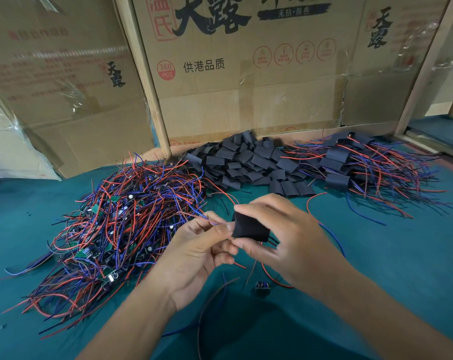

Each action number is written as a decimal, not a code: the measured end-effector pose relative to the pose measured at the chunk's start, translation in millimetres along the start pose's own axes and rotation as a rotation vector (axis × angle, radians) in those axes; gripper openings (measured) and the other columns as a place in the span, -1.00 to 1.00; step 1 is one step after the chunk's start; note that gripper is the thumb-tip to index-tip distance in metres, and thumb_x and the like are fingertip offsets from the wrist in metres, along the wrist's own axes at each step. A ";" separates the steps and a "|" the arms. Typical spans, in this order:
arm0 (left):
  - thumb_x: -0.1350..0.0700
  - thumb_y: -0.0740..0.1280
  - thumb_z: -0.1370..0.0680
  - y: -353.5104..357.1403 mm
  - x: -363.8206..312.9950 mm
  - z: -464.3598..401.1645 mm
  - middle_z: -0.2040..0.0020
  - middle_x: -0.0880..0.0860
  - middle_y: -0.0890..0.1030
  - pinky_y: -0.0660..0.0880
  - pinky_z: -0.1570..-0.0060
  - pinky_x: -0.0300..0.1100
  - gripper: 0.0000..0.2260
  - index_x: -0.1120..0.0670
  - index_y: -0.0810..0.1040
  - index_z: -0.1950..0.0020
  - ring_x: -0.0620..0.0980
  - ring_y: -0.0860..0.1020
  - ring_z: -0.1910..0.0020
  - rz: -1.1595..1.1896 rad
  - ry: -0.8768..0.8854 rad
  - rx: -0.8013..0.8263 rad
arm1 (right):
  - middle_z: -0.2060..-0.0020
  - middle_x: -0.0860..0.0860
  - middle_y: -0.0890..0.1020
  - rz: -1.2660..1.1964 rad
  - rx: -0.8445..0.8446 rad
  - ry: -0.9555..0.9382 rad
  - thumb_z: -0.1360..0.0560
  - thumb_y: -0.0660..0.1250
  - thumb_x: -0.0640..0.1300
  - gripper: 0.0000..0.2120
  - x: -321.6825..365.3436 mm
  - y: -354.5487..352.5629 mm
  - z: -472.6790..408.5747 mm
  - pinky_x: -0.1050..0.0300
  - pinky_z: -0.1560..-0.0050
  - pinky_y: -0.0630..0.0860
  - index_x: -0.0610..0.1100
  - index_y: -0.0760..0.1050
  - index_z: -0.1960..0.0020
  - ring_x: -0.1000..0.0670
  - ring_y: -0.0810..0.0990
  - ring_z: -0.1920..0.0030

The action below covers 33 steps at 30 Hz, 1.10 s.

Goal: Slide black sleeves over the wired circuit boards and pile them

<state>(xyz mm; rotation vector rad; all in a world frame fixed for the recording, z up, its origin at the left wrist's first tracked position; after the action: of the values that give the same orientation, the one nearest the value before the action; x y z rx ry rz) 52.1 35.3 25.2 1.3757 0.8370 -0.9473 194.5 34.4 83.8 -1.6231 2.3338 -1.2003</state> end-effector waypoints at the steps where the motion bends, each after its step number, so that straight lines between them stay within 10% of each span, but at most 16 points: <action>1: 0.21 0.47 -0.33 -0.6 -1.0 -0.2 0.38 0.09 0.54 0.53 0.44 -0.25 -0.90 0.08 0.56 0.30 -0.05 0.56 0.46 0.005 0.001 -0.003 | 0.00 0.08 0.62 -0.136 0.038 0.110 -0.46 0.42 0.04 -0.65 -8.0 1.4 0.0 0.23 -0.03 0.50 -0.07 0.59 -0.19 0.11 0.59 -0.02; 6: 0.28 0.53 -0.37 -5.5 -5.8 -1.0 0.37 0.06 0.54 0.49 0.42 -0.26 -0.77 0.03 0.55 0.33 -0.06 0.55 0.42 -0.028 -0.013 -0.008 | 0.30 -0.01 0.65 -0.719 0.275 0.541 -0.58 0.35 -0.12 -0.91 -36.3 15.5 6.8 0.22 0.33 0.50 -0.10 0.60 -0.04 0.00 0.59 0.35; 14: 0.14 0.46 -0.43 5.5 -0.7 2.9 0.20 0.14 0.64 0.52 0.40 -0.22 -0.76 0.13 0.59 -0.07 -0.04 0.58 0.36 -0.048 -0.082 0.134 | 0.41 0.05 0.53 -0.788 0.330 0.594 -0.59 0.34 -0.15 -0.89 -33.0 18.5 8.2 0.35 0.46 0.32 -0.17 0.61 0.00 0.10 0.44 0.44; 33: 0.13 0.51 -0.41 8.6 3.4 2.0 0.22 0.07 0.57 0.49 0.40 -0.23 -0.76 0.11 0.66 -0.05 -0.06 0.52 0.37 -0.076 -0.042 0.143 | 0.39 0.02 0.59 -0.830 0.249 0.682 -0.57 0.34 -0.24 -0.92 -41.0 0.0 0.6 0.33 0.46 0.32 -0.21 0.61 0.04 0.10 0.42 0.42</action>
<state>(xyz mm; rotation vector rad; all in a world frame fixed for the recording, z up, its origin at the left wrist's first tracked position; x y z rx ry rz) 61.2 32.8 25.6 1.4497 0.8069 -1.1090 213.0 67.6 68.4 -2.4515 1.5885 -2.3939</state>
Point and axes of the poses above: each hand's wrist, its own z-axis away from the middle knuckle, its own y-axis out of the palm, x = y × z, the point moved 7 cm from there along -z, towards the middle knuckle
